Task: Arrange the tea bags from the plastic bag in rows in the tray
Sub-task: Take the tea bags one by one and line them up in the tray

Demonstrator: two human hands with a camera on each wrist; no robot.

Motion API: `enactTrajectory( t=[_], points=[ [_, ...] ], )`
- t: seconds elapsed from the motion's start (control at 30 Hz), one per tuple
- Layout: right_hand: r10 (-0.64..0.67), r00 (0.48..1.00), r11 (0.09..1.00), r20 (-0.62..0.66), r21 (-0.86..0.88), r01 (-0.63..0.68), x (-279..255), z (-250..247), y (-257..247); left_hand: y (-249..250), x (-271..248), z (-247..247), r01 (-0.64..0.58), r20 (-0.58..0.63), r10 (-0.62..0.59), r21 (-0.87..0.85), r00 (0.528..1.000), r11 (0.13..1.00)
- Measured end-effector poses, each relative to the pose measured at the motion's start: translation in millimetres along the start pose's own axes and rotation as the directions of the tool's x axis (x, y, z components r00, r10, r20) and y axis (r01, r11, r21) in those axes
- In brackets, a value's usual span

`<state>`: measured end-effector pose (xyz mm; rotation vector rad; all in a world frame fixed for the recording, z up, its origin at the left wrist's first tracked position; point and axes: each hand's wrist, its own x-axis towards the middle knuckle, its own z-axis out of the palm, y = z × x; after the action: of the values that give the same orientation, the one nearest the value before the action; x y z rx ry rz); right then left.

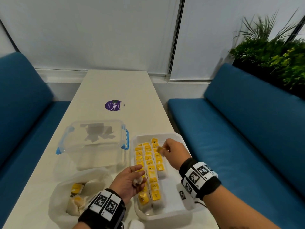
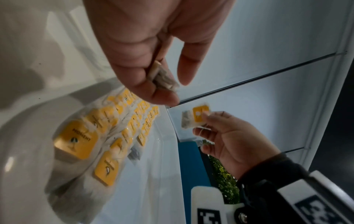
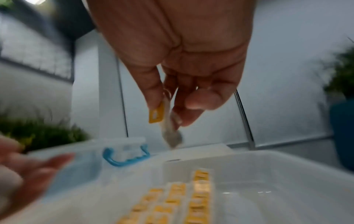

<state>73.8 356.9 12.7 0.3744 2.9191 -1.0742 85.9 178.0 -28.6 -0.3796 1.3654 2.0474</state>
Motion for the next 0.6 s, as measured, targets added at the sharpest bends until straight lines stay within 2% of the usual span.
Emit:
enactTrajectory(
  t=[0.07, 0.13, 0.23, 0.3, 0.37, 0.47, 0.6],
  points=[
    [0.066, 0.996, 0.996, 0.056, -0.070, -0.062, 9, -5, 13, 0, 3, -3, 0.014, -0.010, -0.013, 0.012, 1.000, 1.000],
    [0.141, 0.972, 0.981, 0.187, -0.155, -0.113, 14, -7, 20, 0, 5, -6, 0.016, -0.016, -0.016, 0.025, 1.000, 1.000],
    [0.229, 0.863, 0.919, 0.451, -0.392, -0.039, 15, -3, 22, 0, 7, -7, 0.017, -0.008, -0.017, 0.021, 1.000, 1.000],
    [0.278, 0.797, 0.867, 0.537, -0.497, 0.032, 18, 5, 24, 0, 8, -7, 0.023, 0.001, -0.023, 0.013, 1.000, 1.000],
    [0.313, 0.759, 0.846, 0.571, -0.531, 0.050, 24, 14, 28, 1, 9, -7, 0.030, 0.005, -0.030, 0.009, 1.000, 0.999],
    [0.354, 0.729, 0.872, 0.586, -0.489, -0.031, 30, 22, 30, 3, 10, -8, 0.038, 0.010, -0.038, 0.013, 0.999, 0.999],
    [0.392, 0.754, 0.878, 0.527, -0.460, -0.134, 43, 29, 30, 6, 10, -11, 0.051, 0.011, -0.051, -0.001, 0.999, 0.999]
  ],
)
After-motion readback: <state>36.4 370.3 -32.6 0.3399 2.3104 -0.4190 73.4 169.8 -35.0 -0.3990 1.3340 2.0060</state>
